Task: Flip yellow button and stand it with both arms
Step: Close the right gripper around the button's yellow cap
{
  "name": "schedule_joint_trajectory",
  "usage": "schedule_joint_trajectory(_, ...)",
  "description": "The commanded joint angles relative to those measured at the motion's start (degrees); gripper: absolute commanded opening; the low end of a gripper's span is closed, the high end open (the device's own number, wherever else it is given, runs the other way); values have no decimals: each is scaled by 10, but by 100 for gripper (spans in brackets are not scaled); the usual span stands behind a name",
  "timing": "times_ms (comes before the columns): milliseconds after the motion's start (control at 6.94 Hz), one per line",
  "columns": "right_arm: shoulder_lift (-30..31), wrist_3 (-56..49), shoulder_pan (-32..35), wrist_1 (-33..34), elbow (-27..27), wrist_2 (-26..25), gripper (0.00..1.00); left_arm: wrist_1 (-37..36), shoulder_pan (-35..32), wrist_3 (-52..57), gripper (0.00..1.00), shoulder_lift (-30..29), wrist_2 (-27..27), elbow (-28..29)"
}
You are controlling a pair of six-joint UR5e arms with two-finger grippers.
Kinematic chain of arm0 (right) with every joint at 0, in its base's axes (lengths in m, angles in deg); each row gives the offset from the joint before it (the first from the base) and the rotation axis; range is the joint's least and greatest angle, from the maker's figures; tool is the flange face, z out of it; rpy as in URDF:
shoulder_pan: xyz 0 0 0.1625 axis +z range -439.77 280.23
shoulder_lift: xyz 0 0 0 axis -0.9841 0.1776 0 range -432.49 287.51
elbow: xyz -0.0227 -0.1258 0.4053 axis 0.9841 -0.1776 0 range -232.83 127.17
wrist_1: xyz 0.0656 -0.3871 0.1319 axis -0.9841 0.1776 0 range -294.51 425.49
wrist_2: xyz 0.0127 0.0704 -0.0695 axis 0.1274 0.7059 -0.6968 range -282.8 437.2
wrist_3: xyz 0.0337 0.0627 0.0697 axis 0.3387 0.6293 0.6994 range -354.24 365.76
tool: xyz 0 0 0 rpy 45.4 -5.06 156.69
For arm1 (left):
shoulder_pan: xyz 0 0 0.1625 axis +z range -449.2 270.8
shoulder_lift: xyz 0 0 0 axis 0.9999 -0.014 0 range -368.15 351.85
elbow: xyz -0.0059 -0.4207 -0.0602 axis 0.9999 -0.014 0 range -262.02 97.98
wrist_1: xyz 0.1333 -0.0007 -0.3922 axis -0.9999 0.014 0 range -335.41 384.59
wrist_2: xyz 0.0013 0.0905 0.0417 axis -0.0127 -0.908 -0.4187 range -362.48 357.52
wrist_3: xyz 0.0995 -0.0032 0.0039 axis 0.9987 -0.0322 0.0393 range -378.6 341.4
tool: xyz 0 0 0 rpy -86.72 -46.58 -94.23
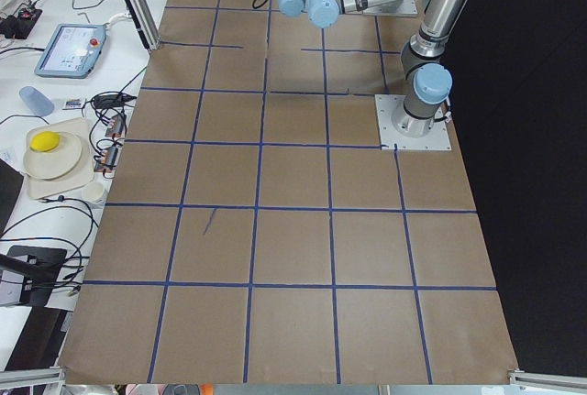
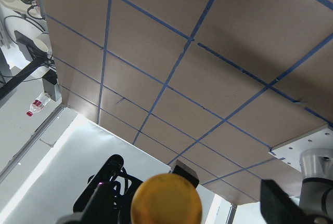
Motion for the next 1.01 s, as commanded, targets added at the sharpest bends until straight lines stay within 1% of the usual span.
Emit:
schedule_joint_trajectory(0,-1,1,0,0,3,2,69,0,-2,0,18,1,0,-1)
schedule_joint_trajectory(144,0,1,-1,0,3,3,51,-1,-3,1,18,0,0,-2)
schedule_joint_trajectory(432,1,1,-2,0,3,3,25,-1,-3,2,18,2,-1,-1)
schedule_joint_trajectory(721,1,1,-2,0,2,5,25,-2,-3,2,19,4,-3,-1)
schedule_joint_trajectory(865,0,2,-2,0,2,15,24,-3,-3,2,44,2,-6,0)
